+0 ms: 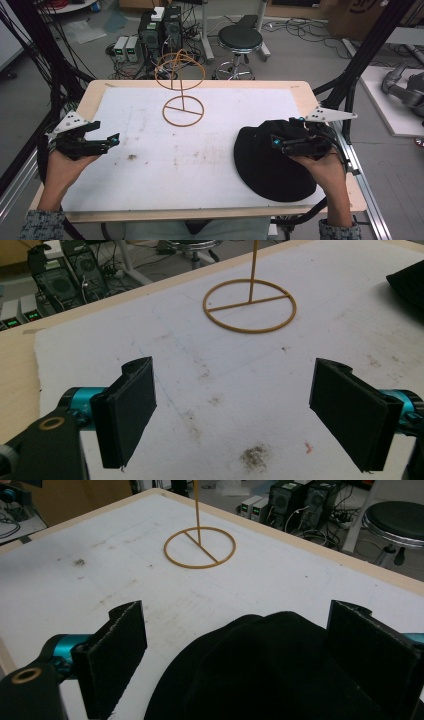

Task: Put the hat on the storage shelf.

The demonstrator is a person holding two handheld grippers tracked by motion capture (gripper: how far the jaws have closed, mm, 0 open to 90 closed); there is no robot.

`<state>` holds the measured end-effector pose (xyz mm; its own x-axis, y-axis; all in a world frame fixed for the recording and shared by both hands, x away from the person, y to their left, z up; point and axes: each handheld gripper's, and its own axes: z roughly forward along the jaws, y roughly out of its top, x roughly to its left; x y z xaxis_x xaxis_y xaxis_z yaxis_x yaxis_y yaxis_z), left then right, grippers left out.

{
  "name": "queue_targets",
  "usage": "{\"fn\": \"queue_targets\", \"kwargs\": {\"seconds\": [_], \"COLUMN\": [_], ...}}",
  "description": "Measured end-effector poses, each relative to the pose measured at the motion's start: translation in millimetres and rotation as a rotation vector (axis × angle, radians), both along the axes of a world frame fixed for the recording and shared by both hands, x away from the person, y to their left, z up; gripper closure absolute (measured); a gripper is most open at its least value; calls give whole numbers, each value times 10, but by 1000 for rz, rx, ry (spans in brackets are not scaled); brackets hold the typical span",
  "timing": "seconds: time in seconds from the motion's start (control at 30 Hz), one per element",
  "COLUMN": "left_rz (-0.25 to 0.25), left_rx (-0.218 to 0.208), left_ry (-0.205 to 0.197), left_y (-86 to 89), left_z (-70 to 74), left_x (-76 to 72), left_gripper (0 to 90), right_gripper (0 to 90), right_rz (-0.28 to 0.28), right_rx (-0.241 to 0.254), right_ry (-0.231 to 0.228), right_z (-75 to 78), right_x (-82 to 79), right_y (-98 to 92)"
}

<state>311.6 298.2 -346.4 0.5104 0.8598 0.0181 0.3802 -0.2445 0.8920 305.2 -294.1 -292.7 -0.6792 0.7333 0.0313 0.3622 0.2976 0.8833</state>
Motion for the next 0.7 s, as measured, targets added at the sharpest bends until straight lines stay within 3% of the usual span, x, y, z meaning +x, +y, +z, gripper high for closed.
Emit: {"fn": "queue_targets", "kwargs": {"seconds": [0.07, 0.43, 0.7], "left_rz": [2, 4, 12], "left_rx": [-2, 0, 0], "left_ry": [0, -25, -25], "left_y": [-13, -50, -58], "left_z": [-3, 20, 31], "left_x": [42, 154, 231], "left_gripper": [189, 189, 189], "right_gripper": [145, 138, 159], "right_rz": [-3, -51, -94], "right_rx": [4, 19, 5], "right_ry": [0, -10, -4], "right_z": [12, 31, -44], "right_x": [-51, -218, -292], "right_y": [-76, -333, -464]}}
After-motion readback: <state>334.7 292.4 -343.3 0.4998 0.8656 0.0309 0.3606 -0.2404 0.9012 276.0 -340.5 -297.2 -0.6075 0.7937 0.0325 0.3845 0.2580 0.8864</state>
